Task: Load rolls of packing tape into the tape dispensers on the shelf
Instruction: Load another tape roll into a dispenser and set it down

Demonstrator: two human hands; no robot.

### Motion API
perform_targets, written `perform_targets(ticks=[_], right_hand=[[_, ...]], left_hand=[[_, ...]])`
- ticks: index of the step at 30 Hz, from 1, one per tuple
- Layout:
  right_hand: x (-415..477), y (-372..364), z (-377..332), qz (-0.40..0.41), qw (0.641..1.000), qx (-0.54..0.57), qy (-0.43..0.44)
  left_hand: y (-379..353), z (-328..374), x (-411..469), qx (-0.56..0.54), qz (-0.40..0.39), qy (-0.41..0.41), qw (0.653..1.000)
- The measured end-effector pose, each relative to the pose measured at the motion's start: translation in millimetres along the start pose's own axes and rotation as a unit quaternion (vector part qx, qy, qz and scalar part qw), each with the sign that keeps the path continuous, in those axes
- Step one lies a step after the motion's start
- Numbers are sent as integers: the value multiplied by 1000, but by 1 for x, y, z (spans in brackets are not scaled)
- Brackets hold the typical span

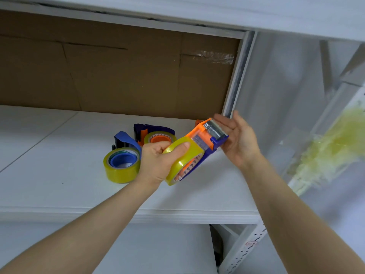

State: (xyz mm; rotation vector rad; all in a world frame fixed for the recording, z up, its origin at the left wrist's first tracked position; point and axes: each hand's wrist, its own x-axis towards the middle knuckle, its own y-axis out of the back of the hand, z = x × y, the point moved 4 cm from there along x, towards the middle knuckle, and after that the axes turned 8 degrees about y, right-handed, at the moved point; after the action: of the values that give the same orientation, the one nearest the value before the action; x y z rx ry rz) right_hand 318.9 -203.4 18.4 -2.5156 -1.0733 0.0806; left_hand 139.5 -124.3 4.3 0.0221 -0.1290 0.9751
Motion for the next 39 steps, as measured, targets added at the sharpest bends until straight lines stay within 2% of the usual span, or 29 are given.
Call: perform_targets(ticks=[2,4,8,12,16,18,21,23,25,28,31,33,35,37,39], right_hand=[[-4,-7,-4,-26,997,-74,-3],[-8,-12,-1,-10,996,-93,-17],[-12,-12,7,21,998,-39,-43],[-20,-13,22,-9,996,68,-51],[-22,-10,31,47,994,80,-51],[-25,-15,36,10,995,84,-57],[-34,-23,48,-59,997,-13,-40],[-35,-23,48,-58,996,-62,-17],[-36,-23,47,-67,994,-73,-41],[-41,-27,55,-102,978,-165,-77],[-39,-23,60,-30,968,-244,-45],[-29,-9,57,19,952,-303,-29],[-19,3,52,19,927,-372,-32],[-9,14,47,6,869,-493,-39],[-2,20,46,-8,816,-574,-61]], left_hand=[[-3,1,0,10,0,-2,1000],[-5,-1,1,21,7,-6,1000],[-7,-6,-1,35,15,3,999],[-3,-10,2,4,43,47,998],[-3,-18,3,-18,48,69,996],[-2,-21,5,-46,69,87,993],[0,-19,15,-128,105,128,978],[1,-20,20,-146,112,152,971],[2,-24,22,-164,113,175,964],[-2,-33,26,-210,88,239,944],[-12,-36,28,-166,42,265,949],[-13,-36,32,-27,34,248,968],[-10,-30,35,120,17,198,973],[-1,-26,43,173,17,146,974],[10,-22,53,175,35,120,977]])
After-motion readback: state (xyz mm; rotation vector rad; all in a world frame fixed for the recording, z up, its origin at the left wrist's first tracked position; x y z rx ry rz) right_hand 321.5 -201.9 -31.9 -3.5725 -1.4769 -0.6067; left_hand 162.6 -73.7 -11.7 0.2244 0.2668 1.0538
